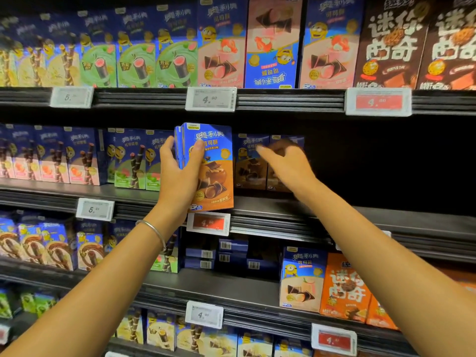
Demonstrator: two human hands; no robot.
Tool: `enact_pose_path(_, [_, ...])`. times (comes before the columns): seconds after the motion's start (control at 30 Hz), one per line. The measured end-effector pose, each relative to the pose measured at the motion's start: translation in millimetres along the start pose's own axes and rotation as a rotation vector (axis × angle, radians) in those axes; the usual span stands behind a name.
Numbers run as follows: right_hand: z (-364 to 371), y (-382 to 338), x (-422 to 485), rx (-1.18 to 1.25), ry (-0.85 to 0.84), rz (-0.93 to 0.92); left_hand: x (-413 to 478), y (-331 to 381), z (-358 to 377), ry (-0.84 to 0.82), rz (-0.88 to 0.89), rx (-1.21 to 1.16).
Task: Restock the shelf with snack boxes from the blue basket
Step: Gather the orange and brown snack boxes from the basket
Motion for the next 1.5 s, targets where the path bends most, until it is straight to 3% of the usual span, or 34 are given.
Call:
enact_pose_path(0.07, [17, -29, -26, 0.191, -0.233, -0.033, -3, 2, 5, -0.015, 0.007, 0.003])
enact_pose_path(0.13, [30, -44, -41, 0.184, -0.311, -0.088, -4, 3, 7, -0.025, 0.017, -0.019])
enact_pose_path(0.2, [37, -52, -47, 0.162, -0.302, -0.111, -4, 5, 7, -0.029, 0.02, -0.053])
enact_pose_path(0.37, [40, -50, -46, 0.347, -0.404, 0.028, 0, 5, -4, -0.033, -0.008, -0.138])
enact_pose_path(0.53, [28, -33, -31, 0.423, -0.253, 0.116, 17, 3, -40, 0.115, 0.058, 0.027])
enact_pose_path(0.6, [25, -24, -20, 0.354, -0.137, 0.147, 23, 0, -55, 0.129, 0.054, 0.075])
enact_pose_path(0.67, [29, -15, -8, 0.128, -0.024, 0.166, 25, -3, -62, 0.116, 0.034, 0.104])
enact_pose_path(0.8, [54, -10, 4, -0.208, -0.004, 0.184, 27, -7, -61, 0.092, 0.006, 0.129])
enact_pose_path(1.2, [99, -16, 18, -0.328, 0.035, 0.171, 39, -15, -75, 0.027, 0.003, 0.091])
enact_pose_path(1.5, [111, -26, 22, -0.424, -0.051, 0.156, 42, -22, -72, 0.015, -0.006, 0.075])
Point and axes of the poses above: each hand's wrist, its own x-axis towards the middle knuckle, its own z-axis out of the palm, y = z × x, the point moved 2 cm from there along x, towards the middle knuckle, and after that the axes turned 1 degree about x, right-handed, at the moved point
